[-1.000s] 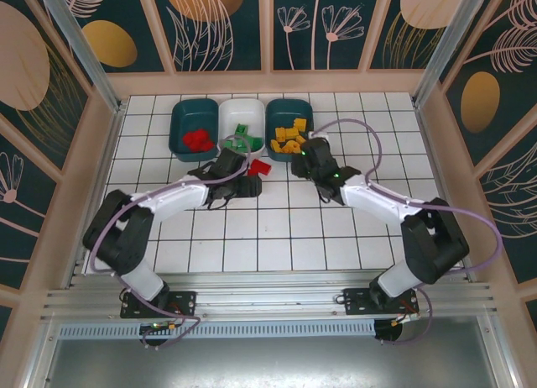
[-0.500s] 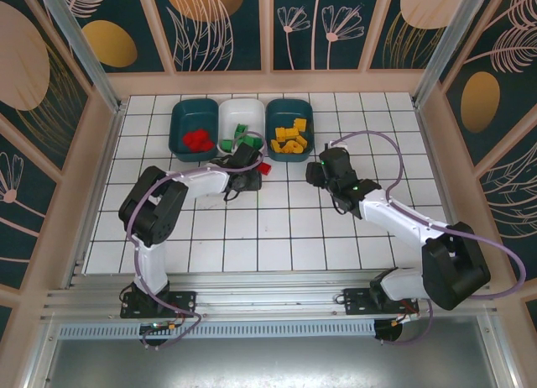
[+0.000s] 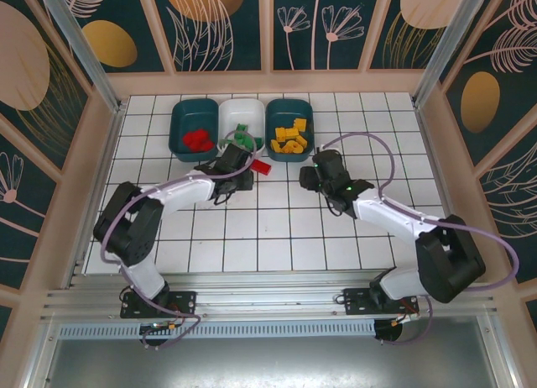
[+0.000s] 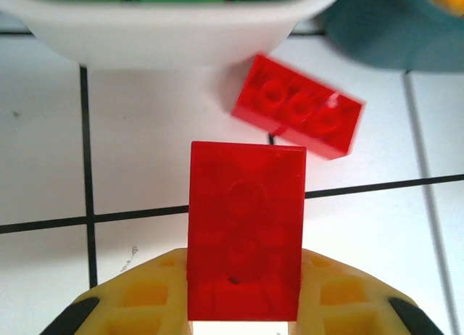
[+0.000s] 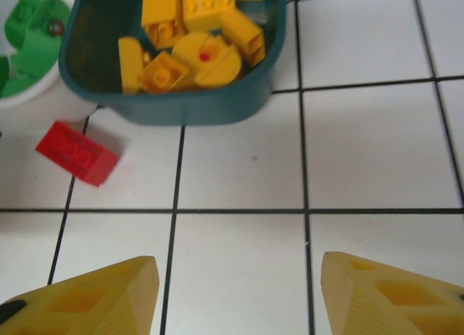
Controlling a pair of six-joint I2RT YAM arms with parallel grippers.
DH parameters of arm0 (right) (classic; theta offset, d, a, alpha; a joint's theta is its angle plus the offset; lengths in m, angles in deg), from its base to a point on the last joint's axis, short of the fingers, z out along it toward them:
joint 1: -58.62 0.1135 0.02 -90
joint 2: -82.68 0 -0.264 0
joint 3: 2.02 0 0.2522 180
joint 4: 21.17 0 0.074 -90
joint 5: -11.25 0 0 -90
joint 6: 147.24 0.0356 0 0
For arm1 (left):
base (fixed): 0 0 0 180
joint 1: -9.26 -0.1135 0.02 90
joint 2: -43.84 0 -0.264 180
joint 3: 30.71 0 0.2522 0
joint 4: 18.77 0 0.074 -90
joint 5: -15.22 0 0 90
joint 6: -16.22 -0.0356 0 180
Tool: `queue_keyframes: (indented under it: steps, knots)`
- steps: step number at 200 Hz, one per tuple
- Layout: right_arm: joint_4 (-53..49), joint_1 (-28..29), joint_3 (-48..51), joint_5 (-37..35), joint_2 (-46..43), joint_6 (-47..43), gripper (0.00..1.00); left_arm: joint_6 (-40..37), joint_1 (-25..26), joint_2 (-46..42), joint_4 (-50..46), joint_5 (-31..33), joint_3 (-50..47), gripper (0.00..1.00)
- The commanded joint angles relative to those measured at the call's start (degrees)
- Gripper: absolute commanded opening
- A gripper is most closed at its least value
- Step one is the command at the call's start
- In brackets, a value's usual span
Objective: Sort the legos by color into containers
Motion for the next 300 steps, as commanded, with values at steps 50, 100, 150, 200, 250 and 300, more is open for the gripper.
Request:
queue_keyframes:
  steps: [50,100,150,200,250,300]
  knots:
    - [2.58,7.27,-11.27,4.07,14.25,-6.64,0.61,-2.8,-16.68,-7.25,-7.64,-3.25,7.38,0.15]
    - [2.39,7.91,-19.93,3.53,25.19,-13.17,0.66,-2.99,-27.4,5.02,-11.07,-9.77,18.02,0.15]
    - [1.66,7.91,-26.31,2.16,31.75,-17.52,0.7,-3.89,-30.03,16.12,-16.34,-11.94,30.03,0.25]
    - [-1.1,7.87,-33.07,1.54,38.42,-20.74,0.71,-4.15,-30.7,19.08,-17.16,-13.31,33.03,0.5]
    - [-1.44,7.64,-36.32,0.68,41.98,-20.76,0.7,-4.68,-31.48,16.65,-17.64,-13.33,32.73,0.64]
    - [-1.62,7.99,-37.06,4.25,43.61,-19.15,0.58,-1.92,-31.53,1.01,-9.27,-18.66,19.31,0.68]
